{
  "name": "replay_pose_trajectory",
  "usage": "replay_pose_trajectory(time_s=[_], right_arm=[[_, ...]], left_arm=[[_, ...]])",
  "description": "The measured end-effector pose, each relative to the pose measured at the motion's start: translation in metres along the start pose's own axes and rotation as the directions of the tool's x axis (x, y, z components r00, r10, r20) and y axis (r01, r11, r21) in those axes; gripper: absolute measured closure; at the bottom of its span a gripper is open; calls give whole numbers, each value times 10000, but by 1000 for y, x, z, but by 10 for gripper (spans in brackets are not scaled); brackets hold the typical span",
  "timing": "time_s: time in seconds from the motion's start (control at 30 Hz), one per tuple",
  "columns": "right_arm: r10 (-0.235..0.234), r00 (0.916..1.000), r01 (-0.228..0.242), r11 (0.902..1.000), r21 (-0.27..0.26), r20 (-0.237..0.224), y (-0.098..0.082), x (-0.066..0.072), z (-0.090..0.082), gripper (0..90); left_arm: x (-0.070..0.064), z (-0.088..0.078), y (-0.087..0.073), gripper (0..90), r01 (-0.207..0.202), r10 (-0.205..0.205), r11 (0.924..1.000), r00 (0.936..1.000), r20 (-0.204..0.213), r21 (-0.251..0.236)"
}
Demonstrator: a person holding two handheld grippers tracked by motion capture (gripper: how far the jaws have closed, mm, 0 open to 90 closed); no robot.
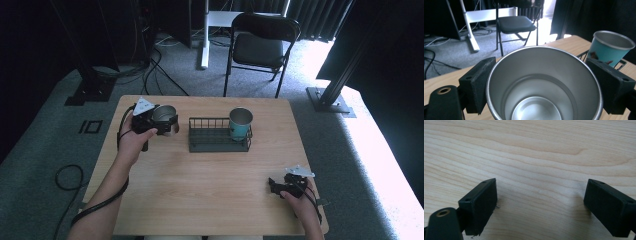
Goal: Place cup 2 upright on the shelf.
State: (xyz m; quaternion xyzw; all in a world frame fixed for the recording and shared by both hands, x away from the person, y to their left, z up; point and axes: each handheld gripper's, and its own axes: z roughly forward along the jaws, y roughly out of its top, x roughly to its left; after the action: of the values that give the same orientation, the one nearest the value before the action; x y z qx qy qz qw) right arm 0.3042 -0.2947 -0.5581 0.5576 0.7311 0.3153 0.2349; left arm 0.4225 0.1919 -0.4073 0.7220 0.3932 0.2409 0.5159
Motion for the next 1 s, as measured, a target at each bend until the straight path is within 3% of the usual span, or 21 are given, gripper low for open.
replay_pose_trajectory(time_s=[0.67,1.0], right_arm=[[-1,10000,1,10000,-1,0,0,0,0,111],[-2,10000,2,10000,1,3,0,0,0,111]], left_arm=[[-34,36,33,140,-359,376,9991,9960,814,-229],[-50,59,32,140,-473,475,9989,9919,1180,-46]])
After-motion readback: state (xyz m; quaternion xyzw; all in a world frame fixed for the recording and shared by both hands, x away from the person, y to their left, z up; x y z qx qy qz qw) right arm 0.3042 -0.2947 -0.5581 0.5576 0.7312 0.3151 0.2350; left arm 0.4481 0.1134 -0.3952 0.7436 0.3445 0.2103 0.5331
